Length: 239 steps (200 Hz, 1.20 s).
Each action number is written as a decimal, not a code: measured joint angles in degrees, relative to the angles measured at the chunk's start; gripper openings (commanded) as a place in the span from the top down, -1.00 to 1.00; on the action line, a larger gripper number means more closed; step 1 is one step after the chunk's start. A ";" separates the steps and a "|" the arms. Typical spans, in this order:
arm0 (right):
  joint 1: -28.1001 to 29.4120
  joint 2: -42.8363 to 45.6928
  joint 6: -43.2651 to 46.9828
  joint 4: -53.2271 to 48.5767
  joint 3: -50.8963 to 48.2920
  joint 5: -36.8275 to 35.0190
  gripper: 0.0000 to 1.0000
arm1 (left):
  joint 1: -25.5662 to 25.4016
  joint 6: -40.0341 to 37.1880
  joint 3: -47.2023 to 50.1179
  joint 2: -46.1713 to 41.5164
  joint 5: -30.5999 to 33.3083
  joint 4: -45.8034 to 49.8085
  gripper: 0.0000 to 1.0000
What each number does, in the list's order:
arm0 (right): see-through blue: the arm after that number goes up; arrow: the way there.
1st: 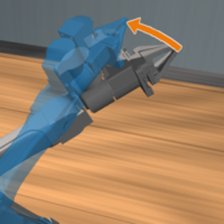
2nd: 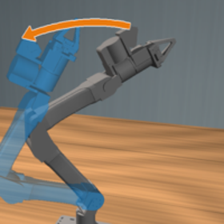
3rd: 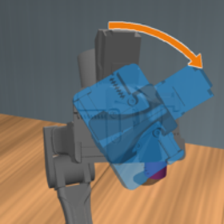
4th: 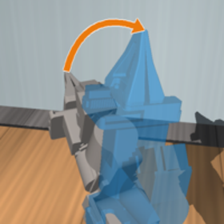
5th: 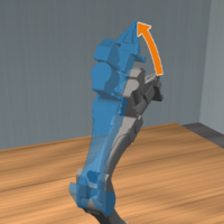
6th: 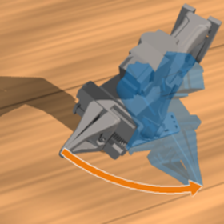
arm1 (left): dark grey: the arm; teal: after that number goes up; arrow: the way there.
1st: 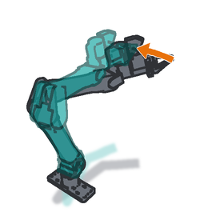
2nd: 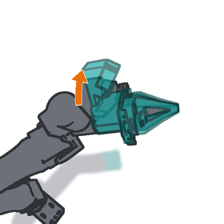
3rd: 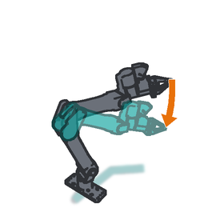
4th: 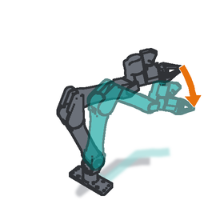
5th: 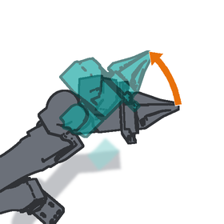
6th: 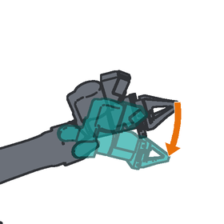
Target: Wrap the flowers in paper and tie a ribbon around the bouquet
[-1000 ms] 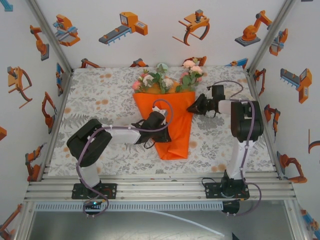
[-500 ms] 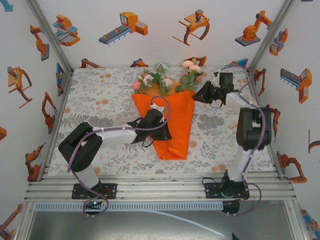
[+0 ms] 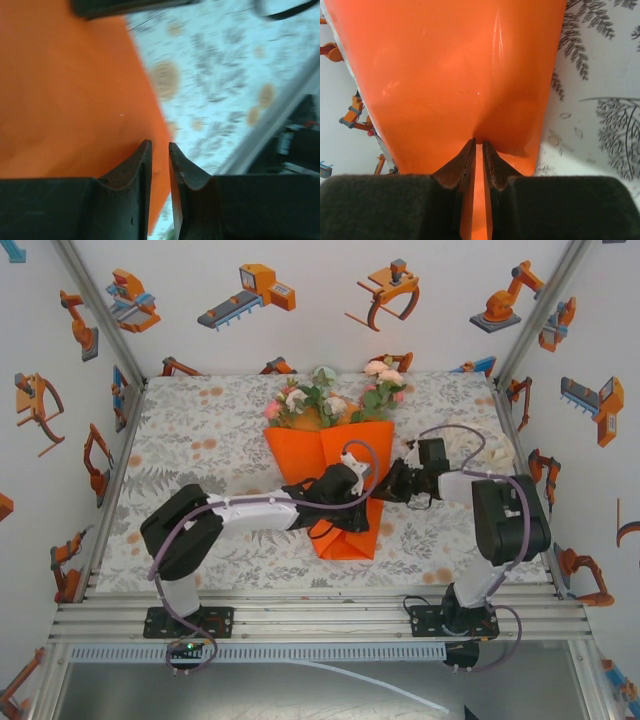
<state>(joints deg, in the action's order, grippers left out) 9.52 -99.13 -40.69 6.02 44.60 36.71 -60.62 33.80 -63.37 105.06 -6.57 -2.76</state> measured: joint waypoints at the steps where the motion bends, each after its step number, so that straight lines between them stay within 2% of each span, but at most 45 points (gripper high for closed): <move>1: 0.00 -0.17 -0.02 0.11 0.00 -0.02 0.68 | 0.04 0.00 0.15 0.28 0.22 0.17 0.56; 31: -0.04 -4.07 -0.39 1.42 1.40 1.42 0.66 | 0.59 0.52 2.14 1.95 3.93 1.84 0.63; 84: -0.55 -7.80 1.84 -0.33 8.02 -0.50 0.62 | 0.50 3.76 8.11 -0.79 5.64 -4.52 0.69; 121: -5.25 -18.71 1.73 -2.23 22.67 1.49 0.60 | 0.07 4.96 10.08 -2.14 6.60 -5.68 0.69; 143: -7.17 -24.35 3.02 -6.14 33.48 0.02 0.57 | -0.44 5.03 10.97 -2.99 6.99 -5.77 0.69; 160: -7.87 -26.23 4.33 -10.51 40.11 -1.70 0.55 | -0.87 5.01 11.41 -3.72 7.26 -5.35 0.60; 178: -7.89 -25.33 5.42 -14.34 43.50 -2.27 0.53 | -1.22 5.01 11.47 -5.03 7.74 -4.48 0.37; 195: -7.82 -21.44 6.12 -16.48 42.71 -2.75 0.50 | -1.29 4.72 11.47 -7.50 8.48 -3.54 0.22; 239: -7.78 -1.77 8.26 -17.86 31.23 -6.49 0.38 | -1.27 2.93 8.90 -14.29 10.54 -1.92 0.00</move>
<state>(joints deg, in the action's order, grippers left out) 1.74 -100.90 -32.42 -11.84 75.83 30.22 -61.89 36.73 -54.48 90.76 3.97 -4.69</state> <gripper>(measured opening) 0.294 0.472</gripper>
